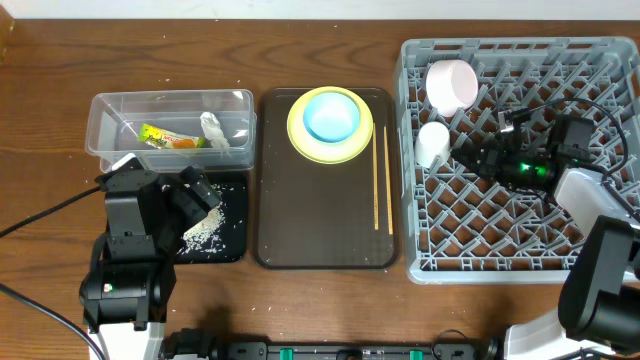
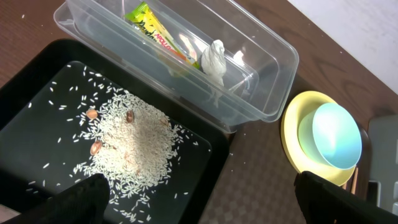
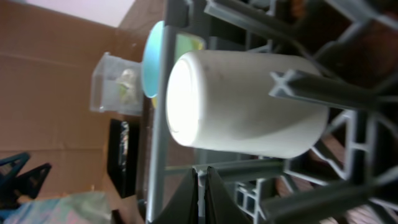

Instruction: Sort waste into correct bins and load items into the dishwasher rack

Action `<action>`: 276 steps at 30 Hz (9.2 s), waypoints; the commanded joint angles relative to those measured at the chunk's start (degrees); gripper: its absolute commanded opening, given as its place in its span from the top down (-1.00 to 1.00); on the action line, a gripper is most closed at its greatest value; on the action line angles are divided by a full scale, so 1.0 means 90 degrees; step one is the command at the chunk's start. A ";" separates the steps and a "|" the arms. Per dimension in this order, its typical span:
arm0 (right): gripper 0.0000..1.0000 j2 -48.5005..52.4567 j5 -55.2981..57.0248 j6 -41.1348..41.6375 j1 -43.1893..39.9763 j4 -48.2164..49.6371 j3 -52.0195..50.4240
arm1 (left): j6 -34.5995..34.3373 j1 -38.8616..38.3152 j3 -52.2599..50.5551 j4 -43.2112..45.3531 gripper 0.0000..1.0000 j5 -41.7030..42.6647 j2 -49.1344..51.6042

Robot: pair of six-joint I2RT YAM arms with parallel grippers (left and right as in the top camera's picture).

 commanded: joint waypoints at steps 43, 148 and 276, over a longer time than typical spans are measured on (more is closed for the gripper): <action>0.04 0.0182 0.7742 0.2336 0.6492 -0.1464 0.1392 | 0.0012 0.0046 0.0112 0.0000 -0.96 -0.0053 0.0000; 0.98 -0.2460 0.8165 -0.1644 0.2691 -0.2977 0.1069 | 0.0010 0.0044 0.0112 0.0000 -0.96 -0.0053 0.0000; 0.42 0.1319 0.9959 0.3189 0.6186 -0.0988 0.1042 | 0.0012 0.0046 0.0112 0.0000 -0.96 -0.0051 0.0549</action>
